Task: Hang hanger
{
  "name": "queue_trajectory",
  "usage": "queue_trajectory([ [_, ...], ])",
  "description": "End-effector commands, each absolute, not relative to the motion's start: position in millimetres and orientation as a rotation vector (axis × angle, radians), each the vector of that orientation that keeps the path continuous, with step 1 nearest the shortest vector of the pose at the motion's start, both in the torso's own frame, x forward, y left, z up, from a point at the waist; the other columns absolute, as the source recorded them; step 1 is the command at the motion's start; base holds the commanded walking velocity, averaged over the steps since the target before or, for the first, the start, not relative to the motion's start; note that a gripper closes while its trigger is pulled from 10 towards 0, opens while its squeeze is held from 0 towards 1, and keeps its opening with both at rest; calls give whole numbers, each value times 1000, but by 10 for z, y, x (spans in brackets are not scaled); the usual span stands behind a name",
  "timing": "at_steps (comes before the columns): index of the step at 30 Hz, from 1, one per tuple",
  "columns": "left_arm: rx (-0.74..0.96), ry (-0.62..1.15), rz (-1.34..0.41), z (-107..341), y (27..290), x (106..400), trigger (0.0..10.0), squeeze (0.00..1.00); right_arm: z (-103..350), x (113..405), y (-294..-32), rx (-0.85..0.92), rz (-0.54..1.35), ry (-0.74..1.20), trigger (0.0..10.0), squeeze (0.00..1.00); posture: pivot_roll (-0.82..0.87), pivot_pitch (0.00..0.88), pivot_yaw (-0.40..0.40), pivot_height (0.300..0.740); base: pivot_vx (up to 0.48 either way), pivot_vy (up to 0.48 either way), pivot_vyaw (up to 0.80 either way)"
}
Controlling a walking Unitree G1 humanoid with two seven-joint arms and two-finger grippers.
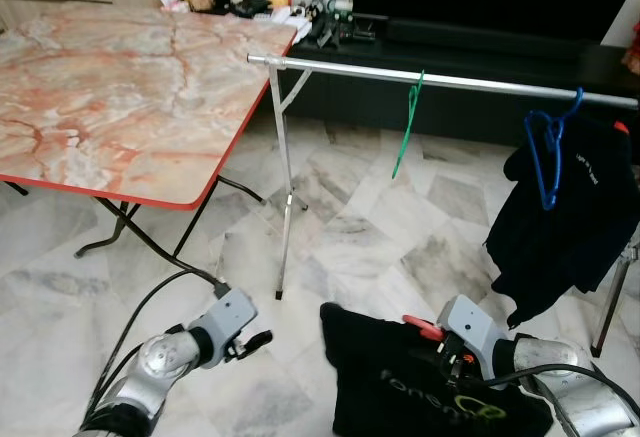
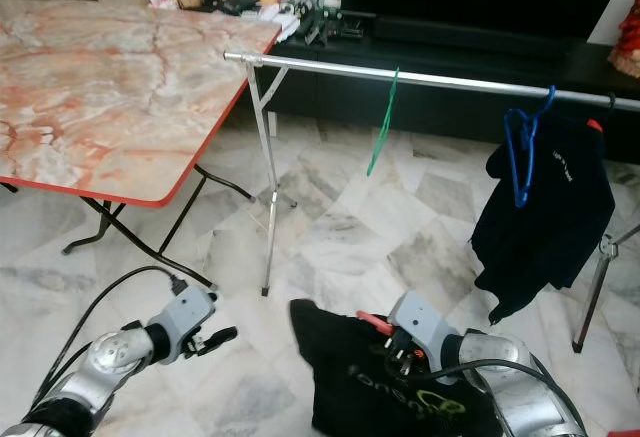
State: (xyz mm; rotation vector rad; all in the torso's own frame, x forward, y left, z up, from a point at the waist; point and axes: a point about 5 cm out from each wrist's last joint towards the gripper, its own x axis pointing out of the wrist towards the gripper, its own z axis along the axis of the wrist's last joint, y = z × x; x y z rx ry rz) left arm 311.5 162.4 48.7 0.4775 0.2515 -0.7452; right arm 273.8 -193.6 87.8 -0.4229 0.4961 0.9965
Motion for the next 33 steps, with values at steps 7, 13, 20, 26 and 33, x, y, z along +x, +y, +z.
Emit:
queue_trajectory([
  [7, 504, 234, -894, 588, 1452, 3171, 10000, 0, 1095, 2647, -1817, -454, 1085, 416, 10000, 0, 12, 207, 4, 740, 0, 0, 0],
  [13, 607, 285, -992, 571, 1467, 3154, 10000, 0, 1195, 2605, -1839, -483, 1105, 406, 10000, 0, 7, 210, 10, 740, 0, 0, 0],
  [20, 624, 305, -987, 518, 1468, 3137, 10000, 0, 1247, 2584, -1802, -489, 1116, 387, 10000, 0, 4, 210, 10, 740, 0, 0, 0],
  [26, 533, 316, -933, 459, 1439, 3122, 0, 0, 1273, 2552, -1767, -501, 1123, 382, 10000, 0, 1, 210, 7, 740, 0, 0, 0],
  [33, 512, 306, -927, 450, 1398, 3122, 0, 0, 1318, 2537, -1722, -498, 1139, 370, 10000, 0, -5, 212, 2, 740, 0, 0, 0],
])
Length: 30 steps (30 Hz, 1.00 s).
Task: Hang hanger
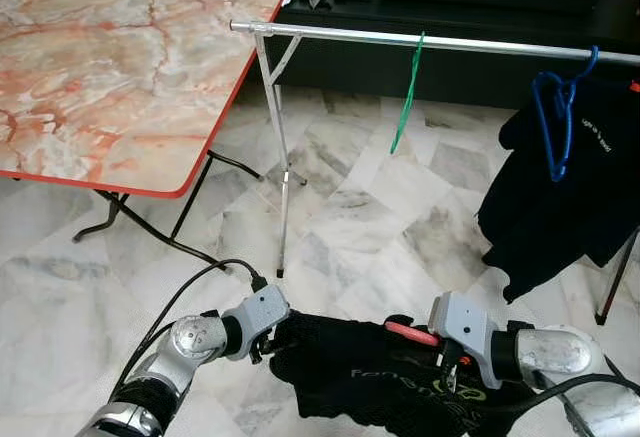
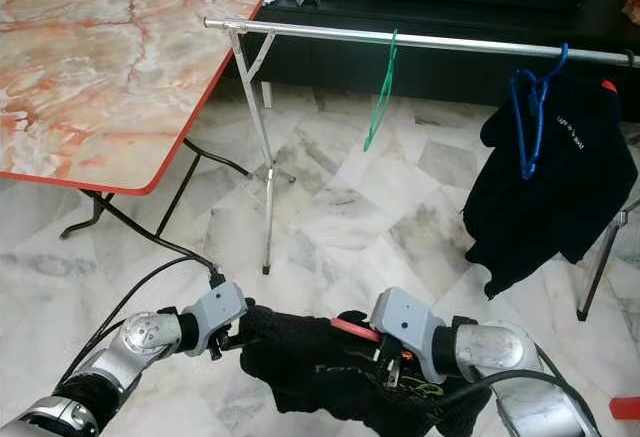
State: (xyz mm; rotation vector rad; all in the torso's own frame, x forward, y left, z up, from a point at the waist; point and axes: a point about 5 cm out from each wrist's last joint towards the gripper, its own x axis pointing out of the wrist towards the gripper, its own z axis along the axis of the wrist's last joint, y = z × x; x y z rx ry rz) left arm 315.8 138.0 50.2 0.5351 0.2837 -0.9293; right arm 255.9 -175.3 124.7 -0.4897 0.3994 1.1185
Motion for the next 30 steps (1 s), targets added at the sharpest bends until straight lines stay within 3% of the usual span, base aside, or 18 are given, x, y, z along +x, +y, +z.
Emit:
queue_trajectory([
  [1, 518, 305, -925, 451, 1399, 3125, 0, 0, 1321, 2535, -1728, -501, 1138, 371, 10000, 0, -6, 212, 2, 740, 0, 0, 0],
  [30, 490, 289, -857, 465, 1546, 3122, 0, 0, 1301, 2593, -1730, -512, 1095, 366, 10000, 0, -2, 188, 4, 740, 0, 0, 0],
])
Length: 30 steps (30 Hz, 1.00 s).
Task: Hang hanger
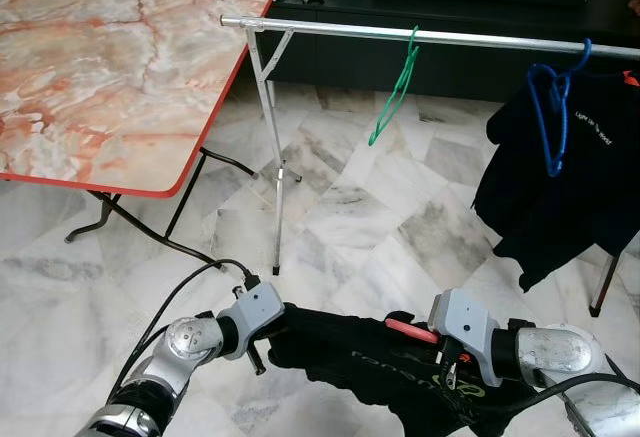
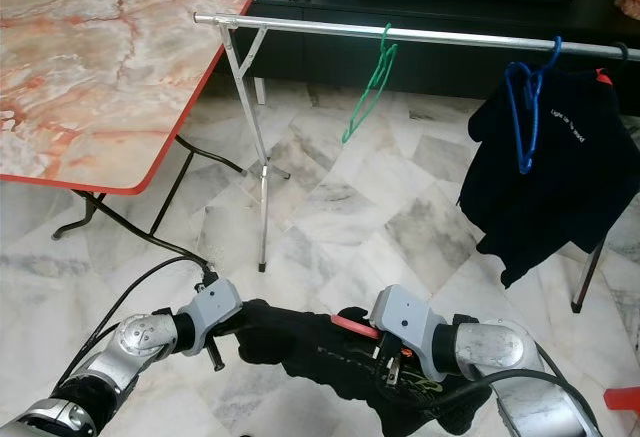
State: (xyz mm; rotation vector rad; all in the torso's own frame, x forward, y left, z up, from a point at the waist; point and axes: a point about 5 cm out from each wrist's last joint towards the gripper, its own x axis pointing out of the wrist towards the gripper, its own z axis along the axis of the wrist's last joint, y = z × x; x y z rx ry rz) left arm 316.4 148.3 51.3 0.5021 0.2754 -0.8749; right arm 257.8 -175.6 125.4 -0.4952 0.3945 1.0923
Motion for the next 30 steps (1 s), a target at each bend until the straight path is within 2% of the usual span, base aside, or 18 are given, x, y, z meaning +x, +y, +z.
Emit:
queue_trajectory([
  [1, 490, 289, -855, 467, 1549, 3124, 0, 0, 1301, 2596, -1730, -513, 1093, 366, 10000, 0, -2, 188, 4, 740, 0, 0, 0],
  [6, 460, 249, -749, 559, 1653, 3199, 0, 0, 1289, 2709, -1833, -536, 959, 387, 10000, 0, -5, 189, 8, 740, 0, 0, 0],
  [7, 439, 223, -661, 621, 1740, 3250, 0, 0, 1226, 2782, -1949, -572, 852, 439, 10000, 0, -6, 190, 6, 740, 0, 0, 0],
  [8, 439, 223, -661, 621, 1740, 3250, 0, 0, 1226, 2782, -1949, -572, 852, 439, 10000, 0, -6, 190, 6, 740, 0, 0, 0],
  [9, 417, 205, -578, 674, 1832, 3293, 0, 0, 1176, 2841, -2054, -578, 753, 481, 10000, 0, -4, 194, 3, 740, 0, 0, 0],
  [15, 344, 157, -364, 797, 2104, 3356, 0, 0, 1061, 2962, -2293, -548, 477, 552, 10000, 0, 3, 207, 1, 740, 0, 0, 0],
  [19, 309, 125, -265, 862, 2214, 3374, 0, 0, 1047, 3034, -2414, -492, 290, 537, 10000, 0, 4, 211, -2, 740, 0, 0, 0],
  [22, 283, 109, -194, 904, 2283, 3385, 0, 0, 1138, 3137, -2532, -318, 42, 439, 10000, 0, 7, 215, -6, 740, 0, 0, 0],
  [23, 295, 121, -205, 887, 2268, 3378, 0, 0, 1140, 3145, -2557, -244, -17, 427, 10000, 0, 8, 215, -7, 740, 0, 0, 0],
  [27, 296, 152, -275, 830, 2189, 3356, 0, 0, 1138, 3158, -2503, -167, 0, 410, 10000, 0, 8, 214, -9, 740, 0, 0, 0],
  [28, 321, 174, -388, 771, 2072, 3315, 0, 0, 1153, 3167, -2387, -139, 84, 384, 10000, 0, 8, 214, -9, 740, 0, 0, 0],
  [30, 336, 174, -468, 742, 1979, 3285, 0, 0, 1170, 3172, -2283, -151, 160, 368, 10000, 0, 8, 214, -9, 740, 0, 0, 0],
])
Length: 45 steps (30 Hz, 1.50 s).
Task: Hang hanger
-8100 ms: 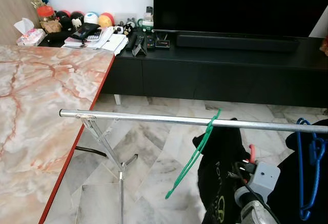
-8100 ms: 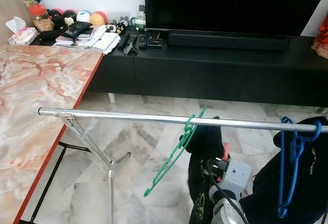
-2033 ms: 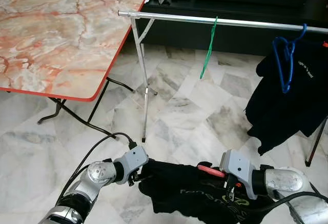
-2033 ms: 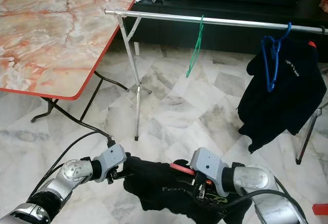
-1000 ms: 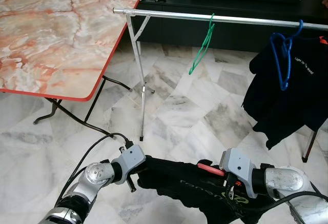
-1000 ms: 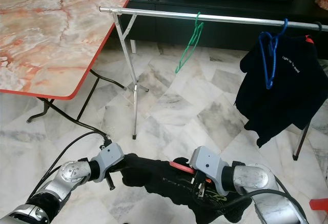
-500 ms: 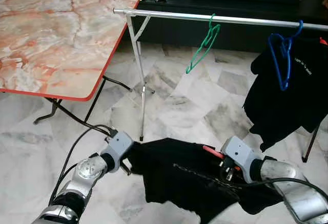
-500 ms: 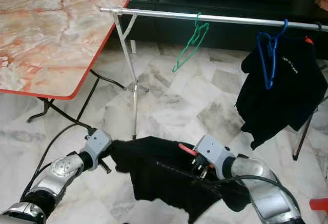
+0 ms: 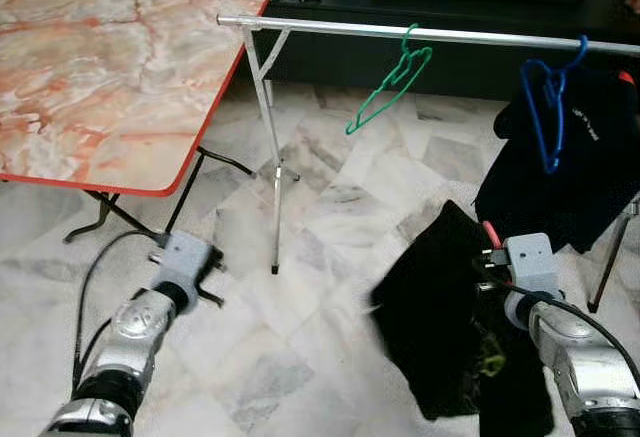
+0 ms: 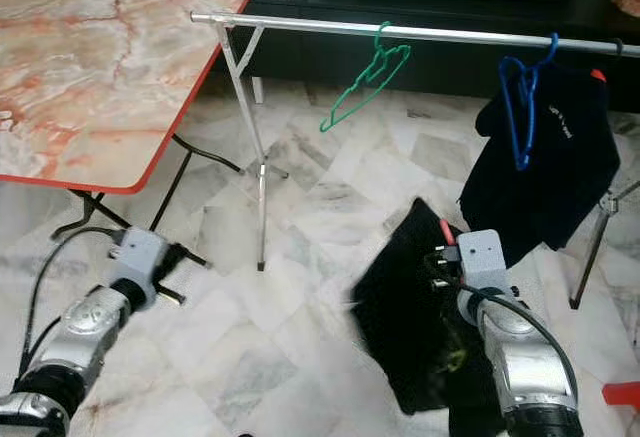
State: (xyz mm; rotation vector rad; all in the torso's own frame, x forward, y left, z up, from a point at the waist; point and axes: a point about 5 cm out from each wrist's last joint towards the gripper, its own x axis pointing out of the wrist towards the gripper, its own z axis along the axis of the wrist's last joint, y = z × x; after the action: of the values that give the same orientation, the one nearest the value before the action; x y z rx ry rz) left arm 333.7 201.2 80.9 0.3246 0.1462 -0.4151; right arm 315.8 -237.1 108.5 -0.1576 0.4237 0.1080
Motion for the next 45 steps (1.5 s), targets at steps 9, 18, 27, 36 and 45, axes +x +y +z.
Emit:
queue_trajectory([
  [9, 524, 249, -676, 599, 1811, 3186, 10000, 878, 1152, 3129, -2110, -408, 473, 420, 10000, 0, 4, 207, -14, 740, 0, 0, 0],
  [18, 585, 198, -859, 637, 1635, 3136, 10000, 1000, 1345, 3008, -2021, -633, 815, 412, 10000, 0, 2, 205, -10, 740, 0, 0, 0],
  [27, 579, 230, -976, 535, 1431, 3076, 10000, 1000, 1644, 2940, -1792, -685, 955, 295, 10000, 0, -5, 216, -2, 740, 0, 0, 0],
  [36, 561, 247, -888, 541, 1396, 3173, 10000, 1000, 1670, 2836, -1684, -682, 1035, 274, 10000, 0, -19, 224, 4, 740, 0, 0, 0],
  [45, 531, 213, -751, 658, 1501, 3301, 10000, 1000, 1686, 2801, -1675, -680, 1041, 280, 10000, 0, -25, 226, 4, 740, 0, 0, 0],
])
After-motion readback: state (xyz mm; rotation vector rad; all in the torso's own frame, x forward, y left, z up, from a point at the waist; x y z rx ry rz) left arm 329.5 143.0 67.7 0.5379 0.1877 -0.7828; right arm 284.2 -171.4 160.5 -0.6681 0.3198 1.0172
